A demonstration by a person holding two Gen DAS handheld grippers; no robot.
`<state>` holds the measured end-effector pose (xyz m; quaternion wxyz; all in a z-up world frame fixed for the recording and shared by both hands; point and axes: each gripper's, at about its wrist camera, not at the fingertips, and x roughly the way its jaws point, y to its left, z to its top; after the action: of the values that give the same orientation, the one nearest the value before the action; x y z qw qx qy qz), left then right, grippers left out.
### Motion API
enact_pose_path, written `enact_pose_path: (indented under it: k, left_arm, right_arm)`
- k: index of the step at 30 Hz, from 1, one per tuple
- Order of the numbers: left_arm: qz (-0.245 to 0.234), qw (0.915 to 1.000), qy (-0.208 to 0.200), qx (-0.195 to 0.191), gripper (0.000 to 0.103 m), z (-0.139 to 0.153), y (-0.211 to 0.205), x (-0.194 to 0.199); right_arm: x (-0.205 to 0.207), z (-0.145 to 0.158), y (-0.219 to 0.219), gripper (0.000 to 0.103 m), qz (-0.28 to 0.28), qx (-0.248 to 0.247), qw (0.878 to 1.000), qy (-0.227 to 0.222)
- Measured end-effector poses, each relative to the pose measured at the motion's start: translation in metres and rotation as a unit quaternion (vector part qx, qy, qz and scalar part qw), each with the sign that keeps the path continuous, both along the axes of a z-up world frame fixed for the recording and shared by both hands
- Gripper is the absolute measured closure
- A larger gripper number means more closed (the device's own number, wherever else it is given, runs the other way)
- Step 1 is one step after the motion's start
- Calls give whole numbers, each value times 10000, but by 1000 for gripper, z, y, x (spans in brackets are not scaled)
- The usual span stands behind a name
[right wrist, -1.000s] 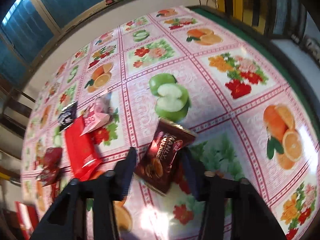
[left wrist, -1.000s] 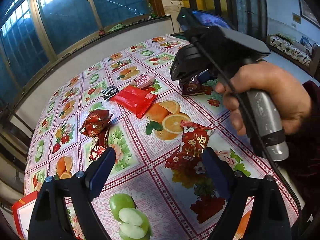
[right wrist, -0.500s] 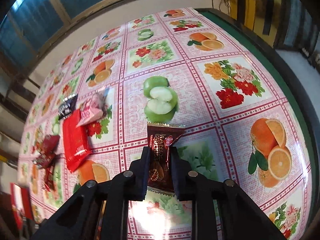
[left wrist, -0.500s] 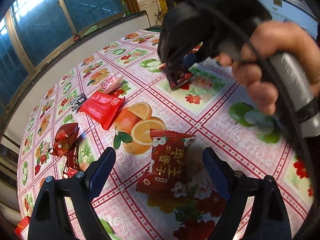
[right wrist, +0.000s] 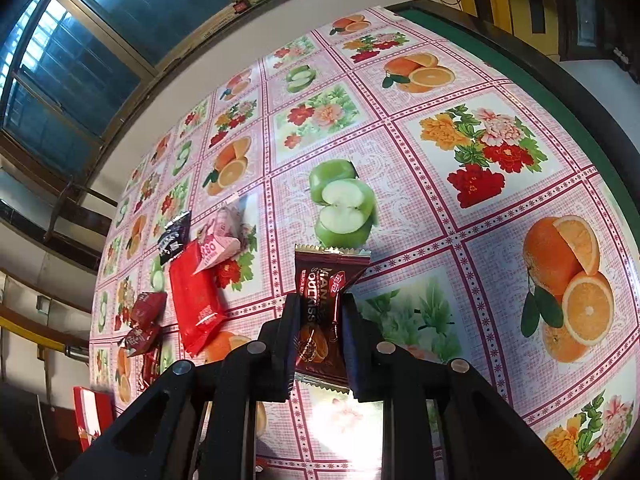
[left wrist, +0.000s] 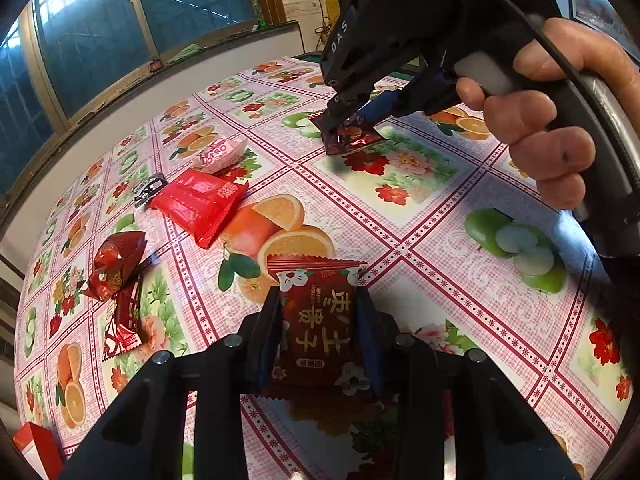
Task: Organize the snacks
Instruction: 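Grasp the red candy packet with the left gripper while the right gripper grasps the brown chocolate bar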
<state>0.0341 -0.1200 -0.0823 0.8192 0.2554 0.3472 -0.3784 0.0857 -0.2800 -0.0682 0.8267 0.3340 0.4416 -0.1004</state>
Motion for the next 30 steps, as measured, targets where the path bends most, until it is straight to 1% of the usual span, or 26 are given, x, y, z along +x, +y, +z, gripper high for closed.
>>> enact_pose_path:
  k: [4,6,9,15,20,23,30]
  left_arm:
    - [91,9997,-6,-228,69,8,8,-1]
    - [189,9994,-13,-299,69,11,12,0]
    - [397,9987,-14,-330,69,14,17,2]
    - [826,9962,-88,-274,69,17,18,0]
    - [1072,9935,-107,-375,69,24,18,-5]
    - [1157,9921,-163,-447,69,28,19,-12]
    - [1453,9873,-245,-591,69,43,27,-15]
  right_arm:
    - [1,2,6,82,123,100,9998,-104]
    - [3,5,12,82,205,56,9996,-162]
    - [5,9,21,82,339,63,9991,-248]
    - [3,20,26,82,385,97,9980,-486]
    - [-1,29,26,82,409,216,9964,-708]
    - [-2,30,26,82,408,260,9958,-774]
    - [-1,28,25,82,387,312,9958,-772]
